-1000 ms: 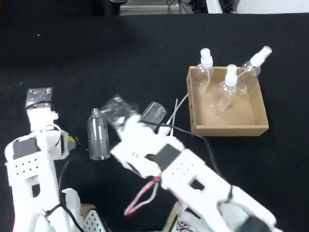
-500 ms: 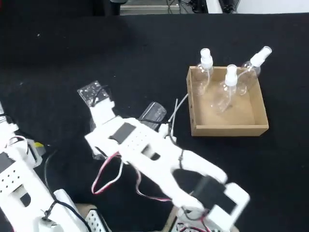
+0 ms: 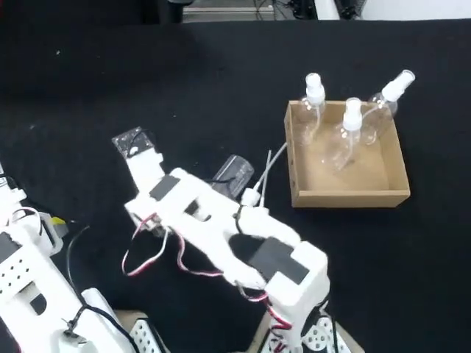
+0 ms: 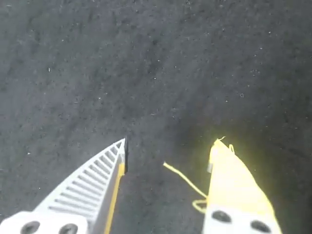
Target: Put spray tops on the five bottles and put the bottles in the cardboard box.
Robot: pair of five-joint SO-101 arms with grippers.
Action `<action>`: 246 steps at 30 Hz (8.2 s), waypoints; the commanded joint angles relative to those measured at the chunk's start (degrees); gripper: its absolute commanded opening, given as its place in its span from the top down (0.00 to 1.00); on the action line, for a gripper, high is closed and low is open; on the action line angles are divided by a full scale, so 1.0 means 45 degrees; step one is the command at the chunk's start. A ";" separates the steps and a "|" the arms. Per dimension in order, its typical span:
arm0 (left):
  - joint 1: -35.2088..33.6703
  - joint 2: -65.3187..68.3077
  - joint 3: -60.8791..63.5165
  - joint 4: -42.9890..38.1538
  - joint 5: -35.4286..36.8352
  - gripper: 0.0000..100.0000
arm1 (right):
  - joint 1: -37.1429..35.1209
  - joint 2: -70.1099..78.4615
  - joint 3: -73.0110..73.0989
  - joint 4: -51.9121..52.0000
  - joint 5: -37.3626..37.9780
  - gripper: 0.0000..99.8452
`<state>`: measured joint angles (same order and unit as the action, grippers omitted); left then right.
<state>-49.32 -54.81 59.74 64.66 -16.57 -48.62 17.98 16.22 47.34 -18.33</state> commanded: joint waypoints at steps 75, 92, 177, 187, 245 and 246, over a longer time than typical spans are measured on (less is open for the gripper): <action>0.9465 -0.0195 -0.2549 0.3145 -0.0156 0.74 | 0.8928 -1.6381 0.3858 1.0686 1.1507 0.99; 1.8999 0.2481 -0.3233 -0.2032 0.2813 0.74 | 1.9477 -1.6928 0.3878 1.0686 1.5766 0.99; 1.7573 1.2308 -0.6007 -0.5978 0.4513 0.80 | 2.1744 -1.6987 0.7433 0.6838 1.6137 0.99; 1.6264 1.1155 -0.5656 -0.2540 -0.0176 0.96 | 2.1744 -1.6987 0.7453 0.6838 1.6137 0.99; 1.3372 0.5099 -0.1690 -0.1309 1.1741 0.72 | 2.1665 -1.6987 0.7433 0.6838 1.6137 0.99; 1.3372 0.5099 -0.1866 -0.1055 1.1741 0.72 | 2.1685 -1.6987 0.7453 0.6838 1.6137 0.99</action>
<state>11.43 -31.08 56.84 56.04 35.38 48.35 -56.75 50.42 79.78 53.67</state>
